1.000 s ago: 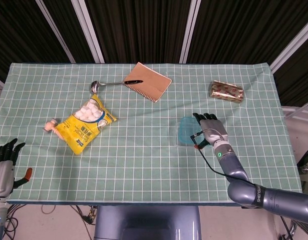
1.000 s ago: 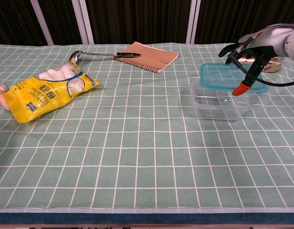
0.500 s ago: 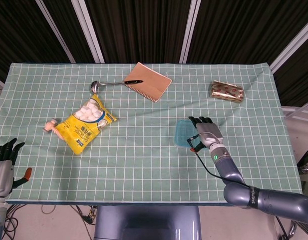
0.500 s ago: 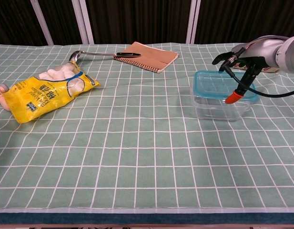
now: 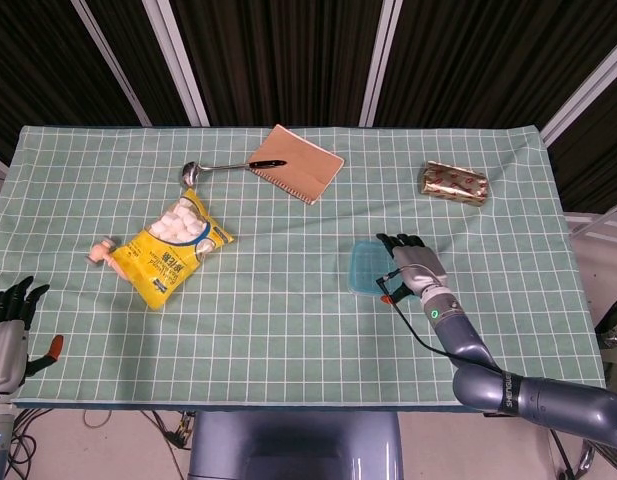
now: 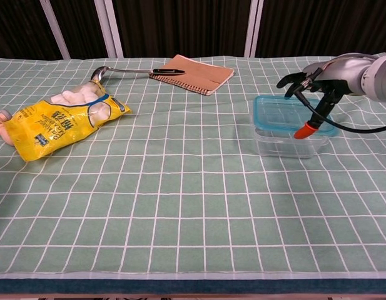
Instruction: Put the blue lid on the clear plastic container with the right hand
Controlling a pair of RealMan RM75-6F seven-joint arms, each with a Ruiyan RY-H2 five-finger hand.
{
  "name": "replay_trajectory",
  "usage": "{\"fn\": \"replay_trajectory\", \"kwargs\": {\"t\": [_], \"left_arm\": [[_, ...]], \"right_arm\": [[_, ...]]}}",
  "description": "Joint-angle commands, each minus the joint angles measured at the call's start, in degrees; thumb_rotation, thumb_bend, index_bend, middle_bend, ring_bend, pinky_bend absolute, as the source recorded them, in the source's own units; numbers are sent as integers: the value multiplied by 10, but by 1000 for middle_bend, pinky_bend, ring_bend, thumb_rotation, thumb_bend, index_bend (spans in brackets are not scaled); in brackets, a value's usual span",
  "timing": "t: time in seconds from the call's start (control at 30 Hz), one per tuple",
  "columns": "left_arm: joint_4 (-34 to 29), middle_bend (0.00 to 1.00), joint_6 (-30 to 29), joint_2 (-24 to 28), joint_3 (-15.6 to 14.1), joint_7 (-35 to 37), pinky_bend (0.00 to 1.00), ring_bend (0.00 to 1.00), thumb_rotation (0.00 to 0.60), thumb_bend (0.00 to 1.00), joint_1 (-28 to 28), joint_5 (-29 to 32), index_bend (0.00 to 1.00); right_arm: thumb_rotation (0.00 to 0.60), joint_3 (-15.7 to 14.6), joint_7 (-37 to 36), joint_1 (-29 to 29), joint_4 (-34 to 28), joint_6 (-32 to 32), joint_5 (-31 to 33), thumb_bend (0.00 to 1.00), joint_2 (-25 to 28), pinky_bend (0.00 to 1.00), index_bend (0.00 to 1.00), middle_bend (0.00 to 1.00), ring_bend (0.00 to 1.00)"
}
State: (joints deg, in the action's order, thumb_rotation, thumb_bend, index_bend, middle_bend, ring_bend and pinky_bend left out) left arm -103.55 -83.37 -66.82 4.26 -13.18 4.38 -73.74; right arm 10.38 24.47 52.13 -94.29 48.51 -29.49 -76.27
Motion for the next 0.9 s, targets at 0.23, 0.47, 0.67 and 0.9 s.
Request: {"fn": "replay_trajectory", "kwargs": {"t": [0.23, 0.47, 0.67, 0.9], "left_arm": [[1, 0, 0, -1, 1, -1, 0, 0, 600, 361, 0, 2, 138], [1, 0, 0, -1, 2, -1, 0, 0, 600, 360, 1, 5, 136], [1, 0, 0, -1, 2, -2, 0, 0, 600, 361, 1, 5, 136], [1, 0, 0, -2, 3, -3, 0, 0, 600, 361, 1, 7, 136]], "right_arm": [[600, -5, -14, 0, 15, -7, -12, 350, -8, 0, 0, 470, 0], [600, -8, -24, 0, 24, -10, -17, 350, -13, 0, 0, 470, 0], [600, -12, -29, 1, 30, -12, -23, 350, -17, 0, 0, 470, 0], [600, -13, -35, 0, 39, -11, -29, 350, -21, 0, 0, 470, 0]]}}
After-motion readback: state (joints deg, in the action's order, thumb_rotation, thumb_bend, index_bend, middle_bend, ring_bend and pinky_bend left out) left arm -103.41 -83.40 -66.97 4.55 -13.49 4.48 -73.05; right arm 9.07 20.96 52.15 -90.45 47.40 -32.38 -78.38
